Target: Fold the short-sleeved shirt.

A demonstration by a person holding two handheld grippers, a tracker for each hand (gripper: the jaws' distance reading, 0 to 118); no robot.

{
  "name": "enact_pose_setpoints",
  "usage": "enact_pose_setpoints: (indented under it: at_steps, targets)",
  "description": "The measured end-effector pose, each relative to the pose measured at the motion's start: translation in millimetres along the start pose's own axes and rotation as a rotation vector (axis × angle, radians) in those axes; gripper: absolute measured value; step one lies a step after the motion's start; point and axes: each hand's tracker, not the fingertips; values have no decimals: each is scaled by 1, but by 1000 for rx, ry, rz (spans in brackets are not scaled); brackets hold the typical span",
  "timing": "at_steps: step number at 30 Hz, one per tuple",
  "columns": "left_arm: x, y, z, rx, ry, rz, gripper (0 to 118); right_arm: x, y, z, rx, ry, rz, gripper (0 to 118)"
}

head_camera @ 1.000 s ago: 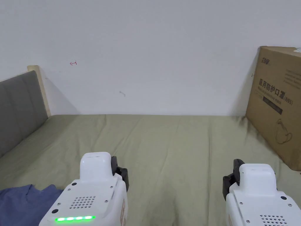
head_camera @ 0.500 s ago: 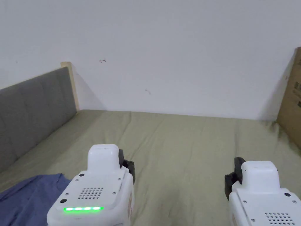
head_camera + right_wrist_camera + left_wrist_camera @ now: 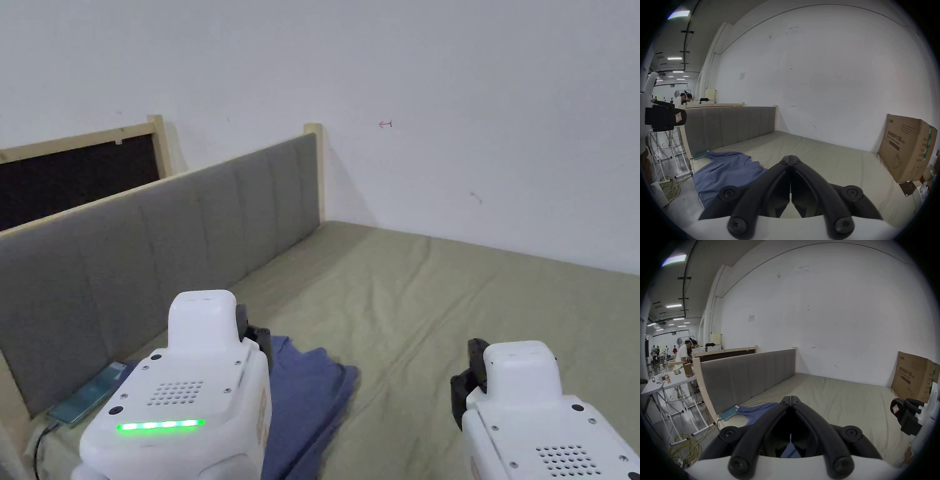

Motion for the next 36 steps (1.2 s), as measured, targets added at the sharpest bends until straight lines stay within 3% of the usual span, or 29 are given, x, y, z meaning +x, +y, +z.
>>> enact_pose_setpoints:
  at_steps: [10, 16, 21, 27, 28, 30, 31, 32, 36]
  targets:
    - [-11, -33, -58, -181, -16, 9, 0, -15, -12, -10, -41, 43, 29, 0]
    - [-18, -79, -151, -436, -67, 104, 0, -14, -27, -21, -96, 40, 20, 0]
    - [-13, -143, -230, -710, -43, 39, 0, -10, -43, -31, -153, 30, 27, 0]
    - [-16, -183, -261, -797, -35, 69, 0, 2, -60, -46, -220, 5, 19, 0]
    - [-18, -183, -262, -806, -59, 92, 6, 4, -63, -48, -231, -2, 18, 0]
    - [-17, -183, -267, -814, -77, 123, 70, 7, -67, -53, -251, -12, 15, 0]
    - [-16, -183, -272, -822, -85, 114, 91, 9, -69, -55, -259, -18, 10, 0]
    - [-16, -182, -274, -820, -84, 116, 102, 11, -71, -56, -265, -22, 6, 0]
    - [-9, -182, -293, -812, -63, 87, 111, 15, -77, -60, -295, -36, 13, 0]
